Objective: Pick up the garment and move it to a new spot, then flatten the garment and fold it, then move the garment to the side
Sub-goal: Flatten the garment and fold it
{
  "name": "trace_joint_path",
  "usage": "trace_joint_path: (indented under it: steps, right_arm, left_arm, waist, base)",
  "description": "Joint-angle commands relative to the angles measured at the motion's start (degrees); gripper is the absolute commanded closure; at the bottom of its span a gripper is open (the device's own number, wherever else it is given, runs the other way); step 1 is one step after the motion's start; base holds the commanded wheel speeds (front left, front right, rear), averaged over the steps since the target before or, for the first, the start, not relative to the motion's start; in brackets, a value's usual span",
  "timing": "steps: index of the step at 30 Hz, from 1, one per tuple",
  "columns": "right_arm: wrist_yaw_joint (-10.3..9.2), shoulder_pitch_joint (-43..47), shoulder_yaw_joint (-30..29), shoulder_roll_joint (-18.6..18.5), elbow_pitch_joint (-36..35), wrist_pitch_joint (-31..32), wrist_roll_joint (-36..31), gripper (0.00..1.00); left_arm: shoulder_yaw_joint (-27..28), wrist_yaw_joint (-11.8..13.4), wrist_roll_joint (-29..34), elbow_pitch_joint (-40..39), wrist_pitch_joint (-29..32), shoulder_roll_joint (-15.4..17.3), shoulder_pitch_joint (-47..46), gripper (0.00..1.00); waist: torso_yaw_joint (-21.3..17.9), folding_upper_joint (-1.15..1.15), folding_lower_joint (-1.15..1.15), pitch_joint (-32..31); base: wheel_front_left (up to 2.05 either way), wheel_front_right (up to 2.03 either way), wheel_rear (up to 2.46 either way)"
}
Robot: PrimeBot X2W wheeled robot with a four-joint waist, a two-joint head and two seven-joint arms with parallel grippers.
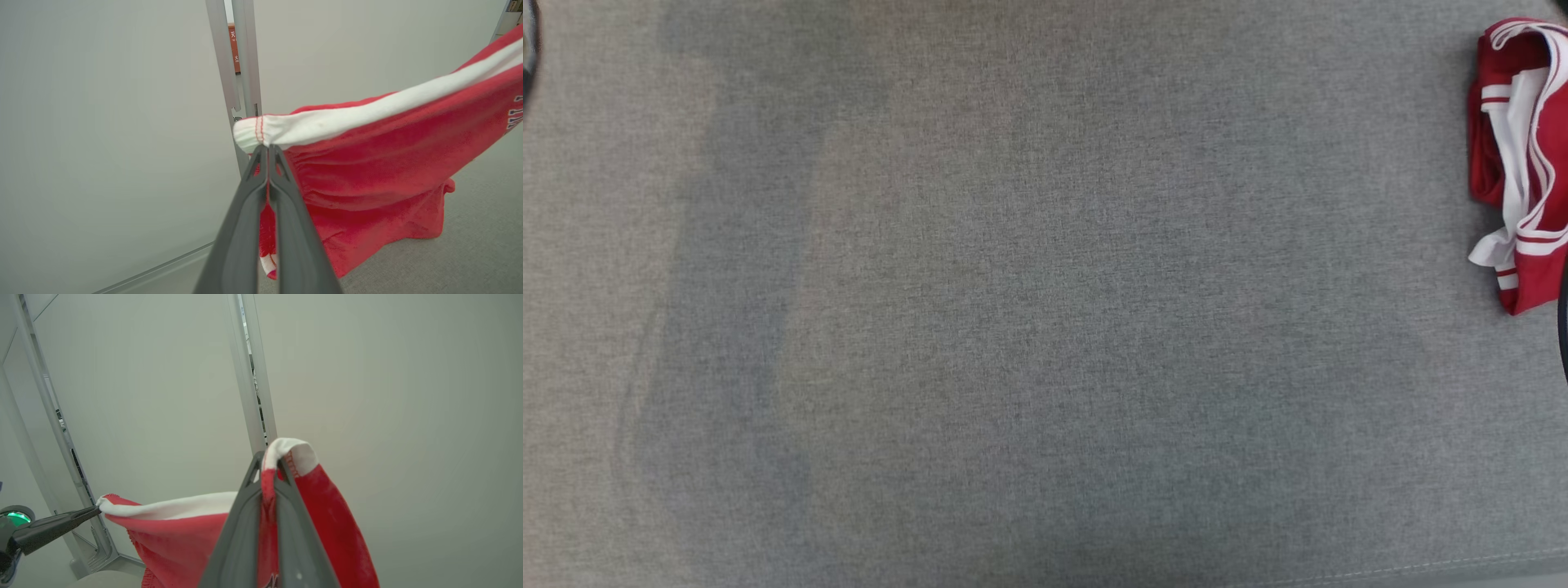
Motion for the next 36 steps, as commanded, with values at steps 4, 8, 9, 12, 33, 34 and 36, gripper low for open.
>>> trace_joint_path:
  steps: [4, 8, 9, 12, 33, 34, 36]
  right_arm:
    - [0.0, 8.3, 1.8, -3.0, -3.4, -0.2, 1.4, 1.0]
    - [-0.01, 17.7, 3.8, -5.9, -7.1, -0.2, 3.8, 1.0]
    - [-0.01, 19.6, 4.5, -6.3, -7.7, -0.2, 4.4, 1.0]
    - [-0.02, 25.9, 6.8, -7.6, -9.3, 0.5, 6.5, 1.0]
    - [-0.04, 61.9, 8.6, -22.7, -28.0, 11.4, 10.2, 1.0]
    - [-0.04, 63.1, 7.9, -23.4, -29.1, 12.8, 9.9, 1.0]
    - [-0.04, 65.0, 6.3, -24.3, -31.0, 14.9, 9.3, 1.0]
  left_arm:
    - [-3.6, 0.1, -3.9, -1.5, -0.1, 2.3, 7.4, 1.0]
    - [-6.9, 0.1, -7.9, -4.9, 1.5, 5.5, 15.4, 1.0]
    - [-7.3, 0.1, -8.9, -5.7, 1.9, 6.1, 17.1, 1.0]
    - [-8.6, 0.1, -12.1, -9.0, 3.8, 9.0, 23.2, 1.0]
    - [-15.5, 16.8, -23.8, -48.5, 7.9, 26.0, 58.3, 1.0]
    - [-15.9, 17.5, -24.1, -50.4, 8.2, 26.7, 59.1, 1.0]
    - [-15.9, 18.3, -25.1, -53.4, 8.5, 27.5, 60.2, 1.0]
  waist:
    - [-0.2, 0.0, -0.01, -4.5]
    - [-0.8, 0.0, -0.01, -9.6]
    - [-1.0, 0.0, -0.01, -10.9]
    - [-1.9, 0.0, -0.01, -14.7]
    - [-1.8, 0.0, -0.01, -26.1]
    - [-1.6, 0.0, -0.01, -26.0]
    - [-1.3, 0.0, -0.01, -25.9]
  base:
    - [0.0, 0.0, 0.0]
    - [0.0, 0.0, 0.0]
    - [0.0, 0.0, 0.0]
    - [0.0, 0.0, 0.0]
    - [0.0, 0.0, 0.0]
    - [0.0, 0.0, 0.0]
    - [0.0, 0.0, 0.0]
